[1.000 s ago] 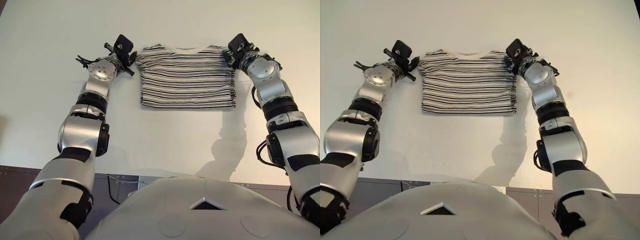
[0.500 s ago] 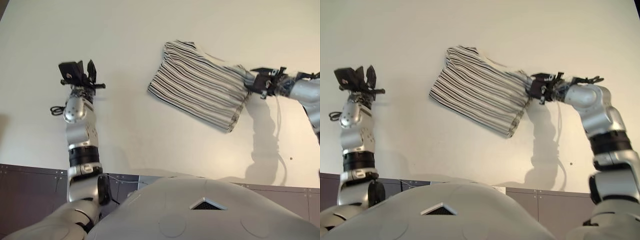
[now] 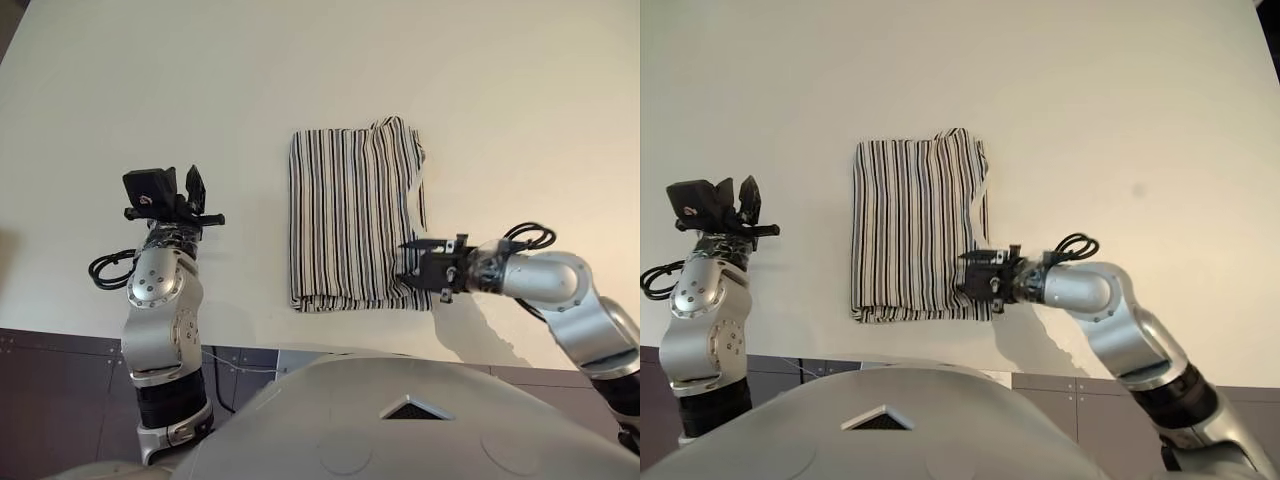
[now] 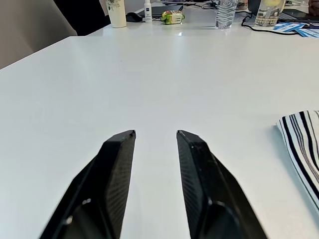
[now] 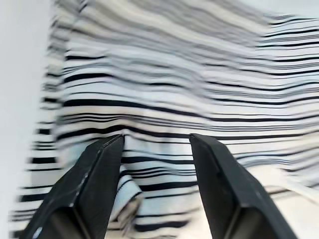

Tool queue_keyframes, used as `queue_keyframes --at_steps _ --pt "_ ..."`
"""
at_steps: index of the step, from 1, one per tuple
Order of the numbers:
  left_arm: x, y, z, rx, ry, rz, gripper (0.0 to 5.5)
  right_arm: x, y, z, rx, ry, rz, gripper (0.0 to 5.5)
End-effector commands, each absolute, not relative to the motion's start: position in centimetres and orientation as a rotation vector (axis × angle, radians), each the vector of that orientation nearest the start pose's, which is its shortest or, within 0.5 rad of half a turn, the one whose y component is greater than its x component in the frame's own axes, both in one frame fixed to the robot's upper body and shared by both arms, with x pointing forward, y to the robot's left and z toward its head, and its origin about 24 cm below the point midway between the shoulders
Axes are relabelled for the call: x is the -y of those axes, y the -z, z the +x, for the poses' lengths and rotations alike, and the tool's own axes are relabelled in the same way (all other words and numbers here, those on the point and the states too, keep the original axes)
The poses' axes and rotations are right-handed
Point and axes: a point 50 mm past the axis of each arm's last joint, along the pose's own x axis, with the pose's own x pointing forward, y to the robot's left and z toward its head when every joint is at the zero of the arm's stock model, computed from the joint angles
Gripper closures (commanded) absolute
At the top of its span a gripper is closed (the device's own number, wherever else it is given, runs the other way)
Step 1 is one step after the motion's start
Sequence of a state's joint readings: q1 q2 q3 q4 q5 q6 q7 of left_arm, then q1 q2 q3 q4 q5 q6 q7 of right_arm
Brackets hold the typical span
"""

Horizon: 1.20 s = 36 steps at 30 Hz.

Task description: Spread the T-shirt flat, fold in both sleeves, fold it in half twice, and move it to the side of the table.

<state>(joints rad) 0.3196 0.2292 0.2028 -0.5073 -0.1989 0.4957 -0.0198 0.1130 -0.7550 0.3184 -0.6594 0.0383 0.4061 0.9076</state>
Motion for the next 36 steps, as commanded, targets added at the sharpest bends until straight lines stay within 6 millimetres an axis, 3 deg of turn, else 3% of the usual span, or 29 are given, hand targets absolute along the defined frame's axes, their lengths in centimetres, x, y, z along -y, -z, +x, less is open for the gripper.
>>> queue_keyframes --at_steps 1,3,5,7,10,14,18,23,32,36 --pt "-23.2 -6.9 20.0 -0.217 -0.127 0.112 3.99 13.6 -12.0 20.0 -0.211 -1.202 -0.432 3.08" --pt "-21.5 -7.1 20.2 -0.204 0.047 0.258 3.99 14.3 -10.8 19.5 -0.248 -1.206 -0.522 3.08" --pt "-20.3 -7.1 18.5 -0.202 0.262 0.461 3.99 16.1 -9.8 19.3 -0.234 -1.195 -0.723 3.08" --pt "-20.3 -6.6 15.6 -0.227 0.509 0.734 3.99 19.0 -9.3 20.1 -0.135 -1.114 -1.015 3.08" --pt "-21.6 -6.4 12.9 -0.278 0.763 0.970 3.99 21.6 -8.3 18.5 -0.032 -1.269 -1.273 3.08" --pt "-22.6 -5.8 10.6 -0.364 1.027 1.011 3.36 21.5 -6.7 14.6 0.005 -1.499 -1.255 2.90" --pt "-23.0 -4.9 9.7 -0.287 1.202 1.140 2.90 20.0 -5.3 12.5 0.065 -1.550 -1.192 2.72" --pt "-23.0 -2.9 10.3 -0.248 1.321 1.206 2.90 18.3 -4.1 13.4 0.123 -1.534 -1.213 2.72" --pt "-20.5 -1.6 9.0 -0.145 1.470 1.141 2.90 19.0 -4.1 14.0 0.112 -1.606 -1.233 2.72" --pt "-20.3 -1.0 9.5 -0.125 1.496 1.162 2.87 18.7 -3.9 14.1 0.132 -1.636 -1.219 3.36"
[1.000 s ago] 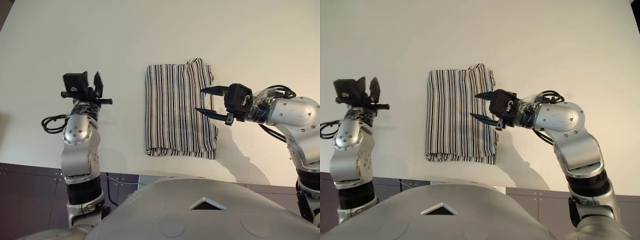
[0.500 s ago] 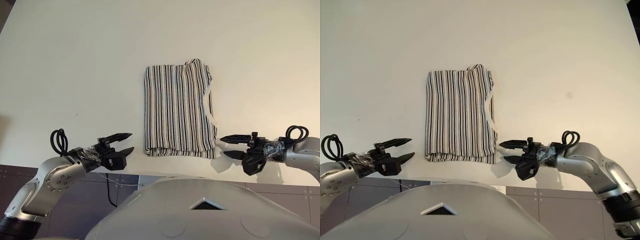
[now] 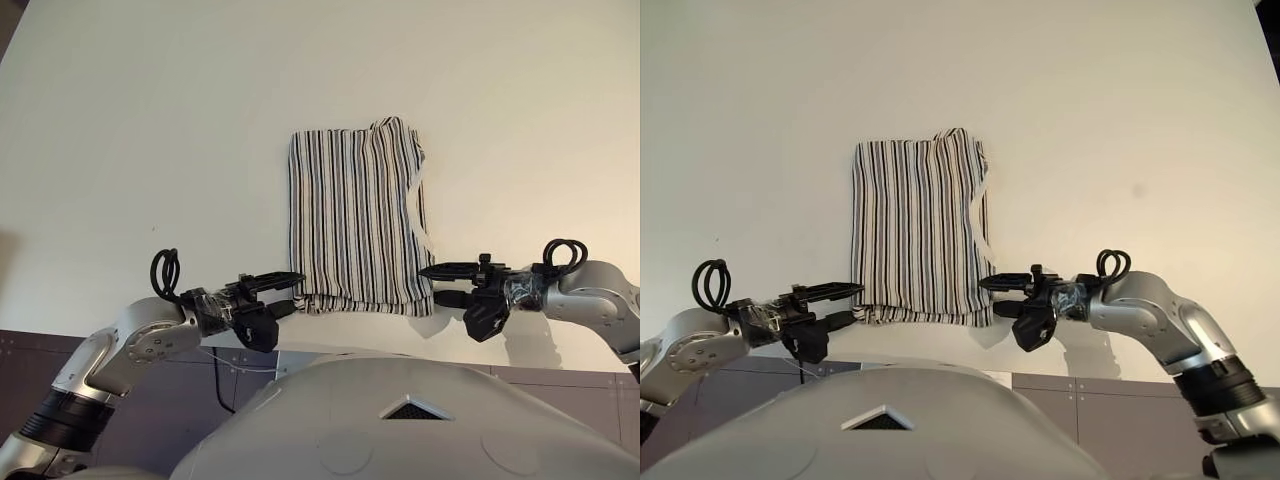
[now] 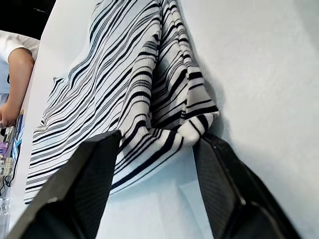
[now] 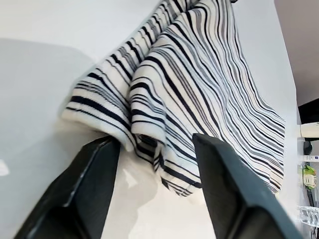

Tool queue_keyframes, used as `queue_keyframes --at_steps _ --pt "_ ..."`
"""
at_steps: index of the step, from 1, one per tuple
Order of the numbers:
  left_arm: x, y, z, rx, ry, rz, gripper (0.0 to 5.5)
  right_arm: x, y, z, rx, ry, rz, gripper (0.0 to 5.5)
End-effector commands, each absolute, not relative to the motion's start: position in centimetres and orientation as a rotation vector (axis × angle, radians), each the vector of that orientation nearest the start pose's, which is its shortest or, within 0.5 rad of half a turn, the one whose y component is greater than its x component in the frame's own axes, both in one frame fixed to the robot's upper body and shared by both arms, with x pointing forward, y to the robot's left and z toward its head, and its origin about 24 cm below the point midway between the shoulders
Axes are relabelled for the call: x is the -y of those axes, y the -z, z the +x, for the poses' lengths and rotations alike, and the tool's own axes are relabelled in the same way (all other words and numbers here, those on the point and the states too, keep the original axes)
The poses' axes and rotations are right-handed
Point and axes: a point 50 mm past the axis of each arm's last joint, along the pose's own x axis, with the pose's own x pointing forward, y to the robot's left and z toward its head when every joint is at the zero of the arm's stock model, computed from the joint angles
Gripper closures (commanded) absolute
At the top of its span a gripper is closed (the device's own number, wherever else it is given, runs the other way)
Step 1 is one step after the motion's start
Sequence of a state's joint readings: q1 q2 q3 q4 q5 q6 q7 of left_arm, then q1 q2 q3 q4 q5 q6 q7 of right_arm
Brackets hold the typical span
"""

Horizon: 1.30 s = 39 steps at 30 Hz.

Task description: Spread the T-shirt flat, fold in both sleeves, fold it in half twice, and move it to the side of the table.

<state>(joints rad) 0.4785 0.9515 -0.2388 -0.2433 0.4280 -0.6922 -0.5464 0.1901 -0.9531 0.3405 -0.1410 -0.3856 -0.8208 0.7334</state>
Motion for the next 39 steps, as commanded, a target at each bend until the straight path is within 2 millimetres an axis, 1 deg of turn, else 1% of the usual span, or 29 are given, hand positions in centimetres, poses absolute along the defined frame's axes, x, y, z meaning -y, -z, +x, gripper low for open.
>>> queue_keyframes --at_steps 1,5,9,12,14,16,19,20,21,22,23,24,26,28,30,31,33,35,37,39 --pt "-20.3 -0.9 9.6 -0.120 1.500 1.169 3.09 18.6 -3.8 14.1 0.134 -1.638 -1.216 3.66" --pt "-21.0 -0.3 9.9 -0.131 1.509 1.195 3.88 18.4 -3.6 14.3 0.141 -1.644 -1.210 4.52" --pt "-22.1 -0.4 10.1 -0.154 1.530 1.201 4.67 17.8 -3.2 14.4 0.155 -1.623 -1.186 5.34" --pt "-22.0 -0.9 10.8 -0.163 1.507 1.157 5.09 17.1 -3.2 14.3 0.156 -1.599 -1.126 5.40" --pt "-21.1 -1.7 11.2 -0.166 1.476 1.053 5.31 16.8 -3.6 14.1 0.115 -1.564 -1.036 5.40" --pt "-20.2 -2.5 11.0 -0.205 1.440 0.891 5.35 16.8 -4.0 13.8 0.038 -1.528 -0.888 5.40" --pt "-19.4 -3.9 9.5 -0.324 1.442 0.622 5.36 17.3 -5.4 12.3 -0.149 -1.554 -0.588 5.40" --pt "-19.2 -4.3 9.1 -0.354 1.436 0.535 5.36 17.5 -5.9 12.1 -0.199 -1.556 -0.504 5.40" --pt "-19.1 -4.7 9.1 -0.368 1.421 0.476 5.36 17.7 -6.3 12.3 -0.228 -1.544 -0.447 5.40" --pt "-19.1 -5.3 9.7 -0.367 1.387 0.426 5.36 17.8 -6.7 12.9 -0.242 -1.505 -0.406 5.40" --pt "-19.2 -5.9 11.1 -0.343 1.332 0.395 5.36 17.8 -7.1 14.3 -0.241 -1.426 -0.381 5.40" --pt "-19.3 -6.4 12.6 -0.318 1.269 0.374 5.36 17.7 -7.3 15.9 -0.234 -1.340 -0.366 5.40" --pt "-19.7 -7.4 16.5 -0.260 1.099 0.331 5.36 17.4 -8.0 19.3 -0.215 -1.172 -0.346 5.40" --pt "-19.7 -8.5 19.6 -0.213 0.978 0.298 5.36 17.4 -8.7 22.1 -0.202 -1.053 -0.345 5.40" --pt "-19.1 -9.2 21.6 -0.187 0.951 0.306 5.36 17.4 -9.4 23.8 -0.199 -0.982 -0.347 5.40" --pt "-18.8 -9.2 22.5 -0.188 0.948 0.329 5.36 17.3 -9.5 24.5 -0.199 -0.957 -0.353 5.40" --pt "-18.2 -8.1 24.2 -0.211 0.935 0.375 5.36 16.7 -9.2 25.8 -0.203 -0.932 -0.382 5.40" --pt "-18.1 -6.9 25.1 -0.242 0.930 0.407 5.36 16.1 -8.5 26.3 -0.211 -0.924 -0.411 5.40" --pt "-18.5 -6.3 25.1 -0.256 0.907 0.408 5.36 15.2 -8.0 26.7 -0.208 -0.945 -0.426 5.40" --pt "-18.9 -6.5 24.9 -0.245 0.885 0.373 5.36 14.1 -7.6 26.9 -0.198 -0.968 -0.433 5.40"
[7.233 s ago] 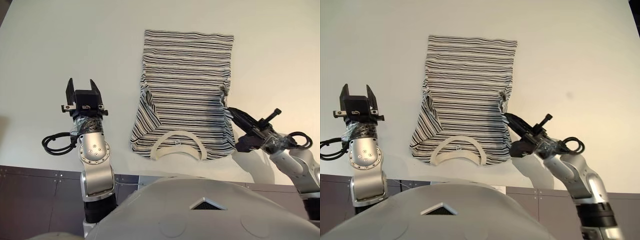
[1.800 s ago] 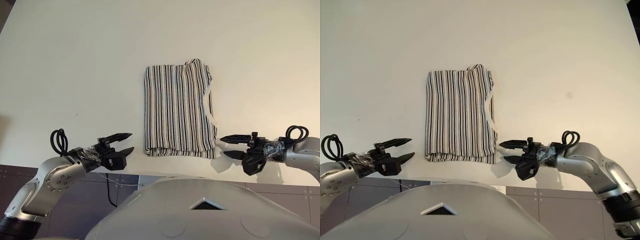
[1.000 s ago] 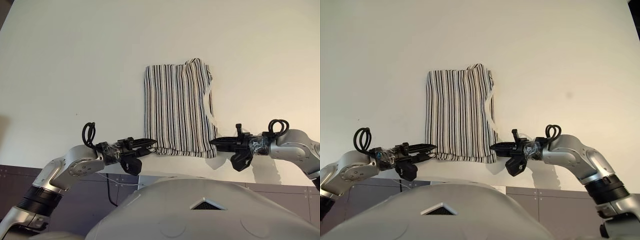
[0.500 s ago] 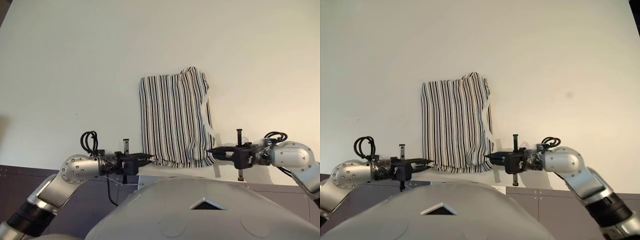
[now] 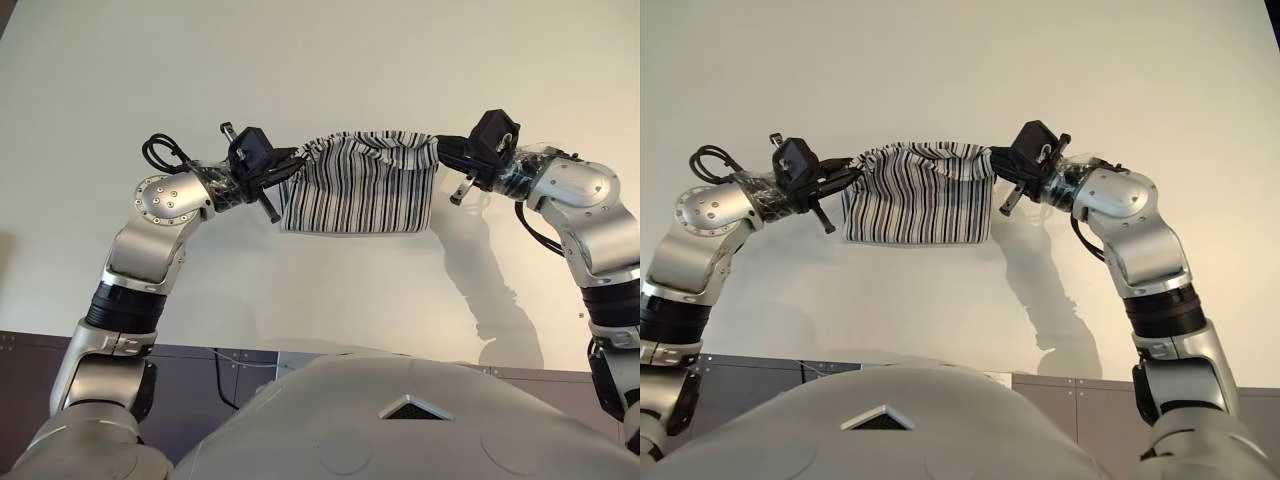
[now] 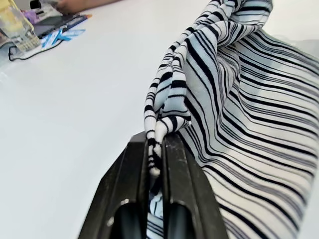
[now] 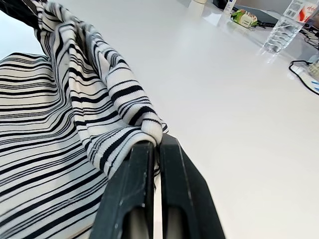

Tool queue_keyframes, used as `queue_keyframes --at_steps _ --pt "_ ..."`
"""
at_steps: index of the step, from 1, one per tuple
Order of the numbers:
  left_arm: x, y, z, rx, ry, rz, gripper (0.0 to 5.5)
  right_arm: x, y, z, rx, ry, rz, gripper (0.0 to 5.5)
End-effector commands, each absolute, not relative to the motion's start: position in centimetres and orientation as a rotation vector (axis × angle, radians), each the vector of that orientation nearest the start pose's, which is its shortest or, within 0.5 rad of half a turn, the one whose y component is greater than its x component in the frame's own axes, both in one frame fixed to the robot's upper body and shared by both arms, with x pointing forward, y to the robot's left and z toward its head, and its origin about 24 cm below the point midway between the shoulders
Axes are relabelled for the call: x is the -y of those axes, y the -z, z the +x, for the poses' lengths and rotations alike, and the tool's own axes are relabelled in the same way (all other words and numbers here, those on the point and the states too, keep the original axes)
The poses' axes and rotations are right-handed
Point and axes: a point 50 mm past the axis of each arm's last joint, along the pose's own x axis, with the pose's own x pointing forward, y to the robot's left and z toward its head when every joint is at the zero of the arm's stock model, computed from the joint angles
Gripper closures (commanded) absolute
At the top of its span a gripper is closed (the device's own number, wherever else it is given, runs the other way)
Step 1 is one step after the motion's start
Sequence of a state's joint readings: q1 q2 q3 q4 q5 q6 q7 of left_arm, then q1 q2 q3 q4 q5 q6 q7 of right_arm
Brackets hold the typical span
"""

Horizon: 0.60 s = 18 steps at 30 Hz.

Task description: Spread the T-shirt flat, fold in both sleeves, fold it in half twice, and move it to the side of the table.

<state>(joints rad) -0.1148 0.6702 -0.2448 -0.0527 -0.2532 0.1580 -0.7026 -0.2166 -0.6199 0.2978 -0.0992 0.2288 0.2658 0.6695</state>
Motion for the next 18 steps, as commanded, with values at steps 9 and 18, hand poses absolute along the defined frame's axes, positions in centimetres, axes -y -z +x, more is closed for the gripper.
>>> queue_keyframes --at_steps 9,18 --pt "-19.3 -10.3 22.1 -0.191 0.929 0.236 5.36 14.1 -9.5 26.2 -0.144 -1.069 -0.361 5.40" --pt "-21.7 -7.0 25.8 -0.313 0.850 0.361 5.36 14.3 -7.5 28.4 -0.226 -0.968 -0.447 5.40"
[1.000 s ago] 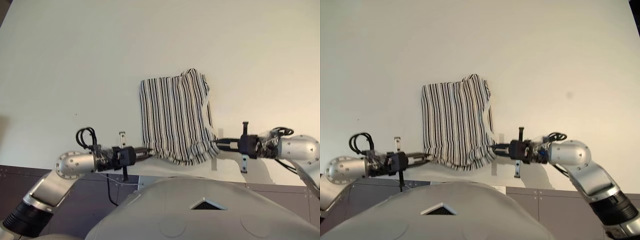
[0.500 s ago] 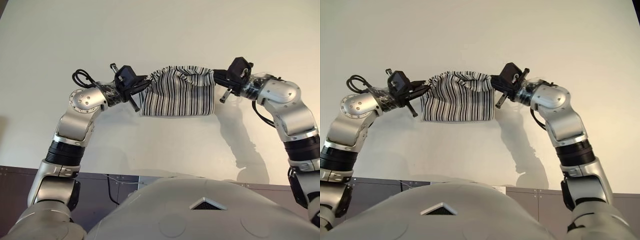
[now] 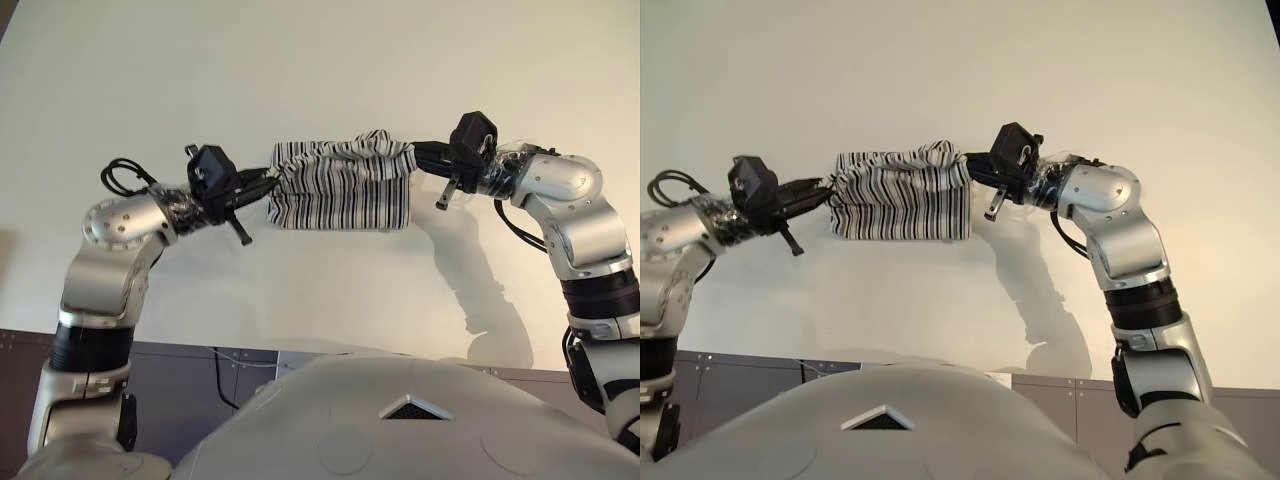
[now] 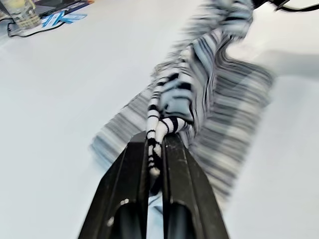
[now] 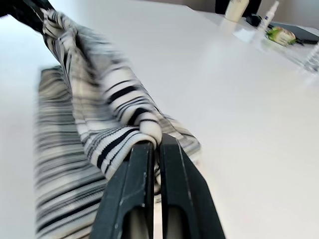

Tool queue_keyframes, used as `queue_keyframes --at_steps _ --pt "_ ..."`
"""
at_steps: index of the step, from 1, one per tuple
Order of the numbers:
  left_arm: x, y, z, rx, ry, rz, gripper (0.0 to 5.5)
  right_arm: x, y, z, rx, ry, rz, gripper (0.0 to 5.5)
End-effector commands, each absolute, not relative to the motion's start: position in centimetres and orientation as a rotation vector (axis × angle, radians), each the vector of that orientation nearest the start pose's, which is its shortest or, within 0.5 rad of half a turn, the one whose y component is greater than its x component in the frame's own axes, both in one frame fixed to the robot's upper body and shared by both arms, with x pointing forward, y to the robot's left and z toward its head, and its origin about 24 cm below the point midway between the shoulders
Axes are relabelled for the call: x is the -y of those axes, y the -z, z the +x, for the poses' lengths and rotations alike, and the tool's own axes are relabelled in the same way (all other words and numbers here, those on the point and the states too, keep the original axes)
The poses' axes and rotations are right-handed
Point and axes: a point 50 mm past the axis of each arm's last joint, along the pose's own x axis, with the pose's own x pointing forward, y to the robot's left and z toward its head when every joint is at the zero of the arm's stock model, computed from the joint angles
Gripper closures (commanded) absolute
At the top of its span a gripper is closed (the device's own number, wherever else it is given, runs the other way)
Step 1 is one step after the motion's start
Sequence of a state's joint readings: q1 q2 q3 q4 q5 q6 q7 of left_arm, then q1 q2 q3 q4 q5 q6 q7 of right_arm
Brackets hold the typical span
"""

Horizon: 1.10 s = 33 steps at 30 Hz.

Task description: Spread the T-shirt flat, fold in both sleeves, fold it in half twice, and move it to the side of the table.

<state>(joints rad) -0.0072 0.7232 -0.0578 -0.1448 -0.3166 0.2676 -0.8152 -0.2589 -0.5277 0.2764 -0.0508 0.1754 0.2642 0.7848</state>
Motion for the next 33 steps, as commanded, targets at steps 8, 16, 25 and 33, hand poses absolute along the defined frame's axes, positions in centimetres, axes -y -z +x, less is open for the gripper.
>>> queue_keyframes --at_steps 8,16,25,33 --pt "-21.0 -3.5 29.1 -0.342 0.806 0.441 4.99 12.8 -5.5 30.1 -0.229 -0.900 -0.504 5.01" --pt "-22.5 -3.5 30.5 -0.336 0.605 0.326 4.17 12.9 -5.3 32.4 -0.244 -0.685 -0.400 3.47" --pt "-25.7 -0.5 30.4 -0.479 0.246 0.338 4.17 10.0 -8.1 34.4 -0.118 -0.657 -0.077 3.31" --pt "-24.6 -2.5 29.7 -0.204 -0.204 -0.080 4.17 2.7 -1.3 27.8 -0.416 -0.964 -0.300 3.31"
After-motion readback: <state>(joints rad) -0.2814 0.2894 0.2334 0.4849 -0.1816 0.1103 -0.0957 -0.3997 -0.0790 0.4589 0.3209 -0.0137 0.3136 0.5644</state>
